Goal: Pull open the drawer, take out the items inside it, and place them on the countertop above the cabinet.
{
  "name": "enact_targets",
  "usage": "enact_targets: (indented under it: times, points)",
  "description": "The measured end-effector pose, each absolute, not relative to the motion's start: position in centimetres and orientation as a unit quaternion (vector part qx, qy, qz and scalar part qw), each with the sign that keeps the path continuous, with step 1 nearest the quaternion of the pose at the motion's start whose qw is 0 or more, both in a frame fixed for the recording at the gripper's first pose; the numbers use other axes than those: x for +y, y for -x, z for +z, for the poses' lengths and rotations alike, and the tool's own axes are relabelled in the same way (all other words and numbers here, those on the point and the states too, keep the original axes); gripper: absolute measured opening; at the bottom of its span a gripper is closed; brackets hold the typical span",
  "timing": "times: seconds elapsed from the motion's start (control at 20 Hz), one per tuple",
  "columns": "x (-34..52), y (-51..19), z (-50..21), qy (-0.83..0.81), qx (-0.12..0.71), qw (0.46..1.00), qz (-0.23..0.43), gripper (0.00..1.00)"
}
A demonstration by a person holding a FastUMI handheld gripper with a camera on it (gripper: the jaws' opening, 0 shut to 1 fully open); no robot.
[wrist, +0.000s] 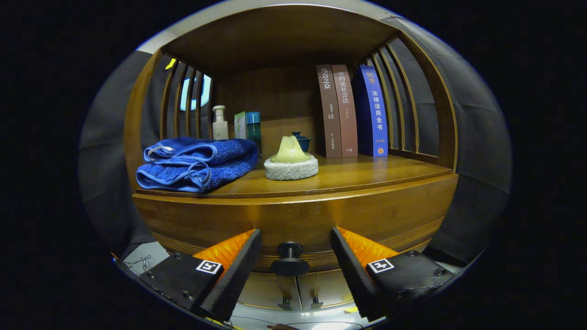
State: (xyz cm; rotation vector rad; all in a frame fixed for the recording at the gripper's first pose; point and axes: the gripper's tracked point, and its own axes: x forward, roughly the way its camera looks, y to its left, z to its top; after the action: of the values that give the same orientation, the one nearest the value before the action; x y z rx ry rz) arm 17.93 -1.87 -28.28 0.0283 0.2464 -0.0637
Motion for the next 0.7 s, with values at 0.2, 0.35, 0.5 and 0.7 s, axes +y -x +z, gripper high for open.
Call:
enact_targets:
  times: [0.2, 0.35, 0.5, 0.7]
  points:
    - [-2.2, -17.2, -26.9, -0.013, 0.115, 0.993, -0.035, 1.00]
    - [-2.5, -15.8, -25.3, -0.010, 0.112, 0.993, -0.040, 1.00]
    - [-2.9, -13.8, -21.3, 0.001, 0.092, 0.995, -0.049, 1.00]
    - [-2.7, -11.6, -13.2, 0.021, 0.044, 0.997, -0.057, 1.00]
